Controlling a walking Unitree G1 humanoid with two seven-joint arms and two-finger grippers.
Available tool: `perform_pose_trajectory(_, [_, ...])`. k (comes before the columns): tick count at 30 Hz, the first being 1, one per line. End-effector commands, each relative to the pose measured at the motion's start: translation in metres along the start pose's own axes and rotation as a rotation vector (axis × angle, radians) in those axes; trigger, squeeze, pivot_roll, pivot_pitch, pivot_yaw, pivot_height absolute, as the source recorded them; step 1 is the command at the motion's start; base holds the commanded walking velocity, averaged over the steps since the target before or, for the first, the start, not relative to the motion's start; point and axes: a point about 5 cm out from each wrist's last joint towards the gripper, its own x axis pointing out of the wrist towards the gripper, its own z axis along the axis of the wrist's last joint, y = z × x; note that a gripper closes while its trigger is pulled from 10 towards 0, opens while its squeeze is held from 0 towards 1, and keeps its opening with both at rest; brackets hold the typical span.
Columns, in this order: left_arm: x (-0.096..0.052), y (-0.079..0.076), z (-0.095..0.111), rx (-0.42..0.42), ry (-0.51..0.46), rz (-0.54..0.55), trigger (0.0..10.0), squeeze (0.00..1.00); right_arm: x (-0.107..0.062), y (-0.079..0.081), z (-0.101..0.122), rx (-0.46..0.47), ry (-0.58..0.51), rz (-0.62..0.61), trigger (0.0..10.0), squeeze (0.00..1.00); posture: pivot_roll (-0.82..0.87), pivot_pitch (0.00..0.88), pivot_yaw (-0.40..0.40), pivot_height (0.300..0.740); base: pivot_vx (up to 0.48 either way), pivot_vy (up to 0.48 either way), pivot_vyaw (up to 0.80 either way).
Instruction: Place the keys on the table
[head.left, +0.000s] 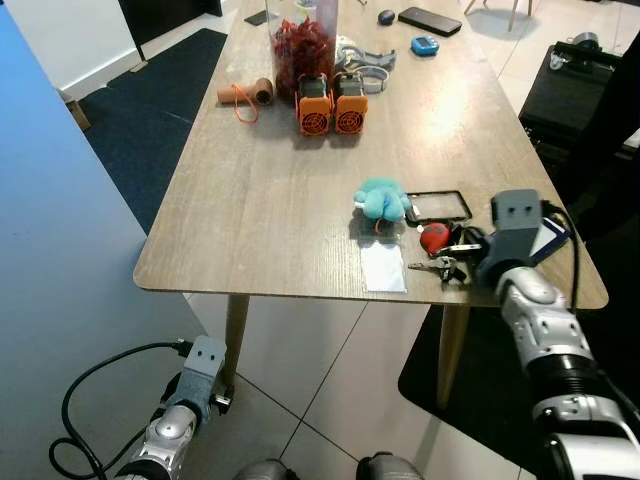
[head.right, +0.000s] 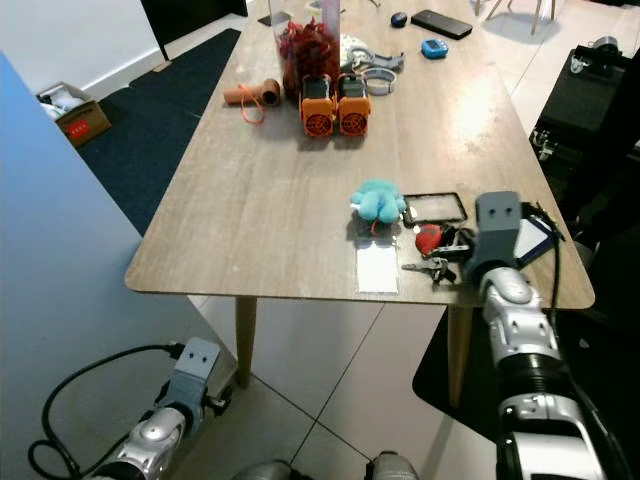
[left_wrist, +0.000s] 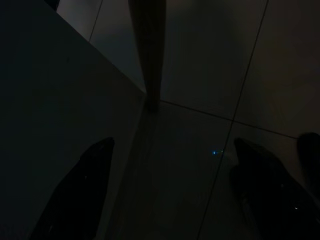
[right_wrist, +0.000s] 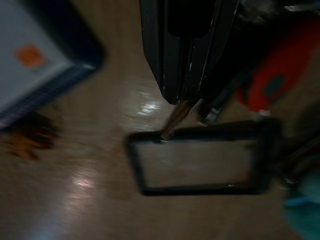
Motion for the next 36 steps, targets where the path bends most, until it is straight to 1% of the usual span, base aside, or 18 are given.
perform_pose_trajectory(1, [-0.003, 0.003, -0.01, 0.006, 0.04, 0.003, 10.0, 0.0, -0.002, 0.009, -0.01, 0.006, 0.044, 0.038, 10.0, 0.0, 0.03, 0.152, 0.053, 0.74, 0.0, 0.0, 0.0])
perform_pose_trajectory(5, [-0.003, 0.003, -0.01, 0.006, 0.04, 0.003, 10.0, 0.0, -0.002, 0.013, -0.006, 0.017, 0.028, 0.057, 10.0, 0.0, 0.03, 0.152, 0.053, 0.74, 0.0, 0.0, 0.0])
perform_pose_trajectory(7, [-0.003, 0.003, -0.01, 0.005, 0.039, 0.004, 10.0, 0.0, -0.002, 0.02, 0.006, 0.062, -0.034, 0.092, 10.0, 0.0, 0.03, 0.155, 0.053, 0.74, 0.0, 0.0, 0.0])
perform_pose_trajectory(11, [-0.004, 0.004, -0.01, 0.004, 0.037, 0.004, 10.0, 0.0, -0.003, 0.019, 0.018, 0.12, -0.101, 0.095, 10.0, 0.0, 0.03, 0.154, 0.054, 0.74, 0.0, 0.0, 0.0])
perform_pose_trajectory(14, [-0.003, 0.004, -0.009, 0.002, 0.035, 0.003, 10.0, 0.0, -0.005, 0.002, 0.028, 0.203, -0.162, 0.036, 10.0, 0.0, 0.03, 0.151, 0.053, 0.74, 0.0, 0.0, 0.0])
perform_pose_trajectory(16, [-0.003, 0.004, -0.009, 0.002, 0.035, 0.003, 10.0, 0.0, -0.005, 0.002, 0.028, 0.203, -0.162, 0.036, 10.0, 0.0, 0.03, 0.151, 0.053, 0.74, 0.0, 0.0, 0.0])
perform_pose_trajectory(18, [-0.003, 0.003, -0.009, 0.001, 0.033, 0.001, 10.0, 0.0, -0.01, -0.02, 0.032, 0.257, -0.2, -0.052, 10.0, 0.0, 0.03, 0.15, 0.053, 0.74, 0.0, 0.0, 0.0])
perform_pose_trajectory(19, [-0.003, 0.003, -0.009, 0.001, 0.033, 0.001, 10.0, 0.0, -0.01, -0.02, 0.032, 0.257, -0.2, -0.052, 10.0, 0.0, 0.03, 0.15, 0.053, 0.74, 0.0, 0.0, 0.0])
perform_pose_trajectory(21, [-0.003, 0.003, -0.009, 0.001, 0.033, -0.002, 10.0, 0.0, -0.015, -0.038, 0.032, 0.26, -0.211, -0.122, 10.0, 0.0, 0.03, 0.149, 0.052, 0.74, 0.0, 0.0, 0.0])
perform_pose_trajectory(22, [-0.003, 0.003, -0.009, 0.001, 0.033, -0.002, 10.0, 0.0, -0.015, -0.038, 0.032, 0.26, -0.211, -0.122, 10.0, 0.0, 0.03, 0.149, 0.052, 0.74, 0.0, 0.0, 0.0])
perform_pose_trajectory(24, [-0.003, 0.003, -0.009, 0.0, 0.031, -0.003, 10.0, 0.0, -0.022, -0.058, 0.026, 0.233, -0.186, -0.221, 10.0, 0.0, 0.03, 0.145, 0.051, 0.74, 0.0, 0.0, 0.0])
perform_pose_trajectory(27, [-0.003, 0.003, -0.009, 0.0, 0.031, -0.004, 10.0, 0.0, -0.025, -0.065, 0.023, 0.225, -0.172, -0.262, 10.0, 0.0, 0.03, 0.145, 0.051, 0.74, 0.0, 0.0, 0.0])
perform_pose_trajectory(29, [-0.003, 0.003, -0.009, 0.0, 0.031, -0.004, 10.0, 0.0, -0.034, -0.087, 0.008, 0.238, -0.115, -0.396, 10.0, 0.0, 0.03, 0.141, 0.05, 0.74, 0.0, 0.0, 0.0])
perform_pose_trajectory(32, [-0.003, 0.003, -0.009, 0.0, 0.031, -0.004, 10.0, 0.0, -0.034, -0.087, 0.008, 0.238, -0.115, -0.396, 10.0, 0.0, 0.03, 0.141, 0.05, 0.74, 0.0, 0.0, 0.0])
perform_pose_trajectory(33, [-0.003, 0.003, -0.009, 0.001, 0.032, -0.004, 10.0, 0.0, -0.037, -0.094, 0.001, 0.234, -0.084, -0.436, 10.0, 0.0, 0.03, 0.141, 0.05, 0.74, 0.0, 0.0, 0.0])
perform_pose_trajectory(34, [-0.003, 0.003, -0.009, 0.003, 0.032, -0.006, 10.0, 0.0, -0.04, -0.097, -0.007, 0.22, -0.045, -0.45, 7.0, 0.0, 0.03, 0.138, 0.056, 0.74, 0.0, 0.0, 0.0])
perform_pose_trajectory(35, [-0.003, 0.003, -0.009, 0.006, 0.032, -0.007, 10.0, 0.0, -0.04, -0.095, -0.012, 0.209, -0.02, -0.442, 2.4, 0.0, 0.03, 0.138, 0.057, 0.74, 0.0, 0.0, 0.0])
perform_pose_trajectory(36, [-0.003, 0.003, -0.009, 0.006, 0.032, -0.007, 10.0, 0.0, -0.04, -0.095, -0.012, 0.209, -0.02, -0.442, 2.4, 0.0, 0.03, 0.138, 0.057, 0.74, 0.0, 0.0, 0.0])
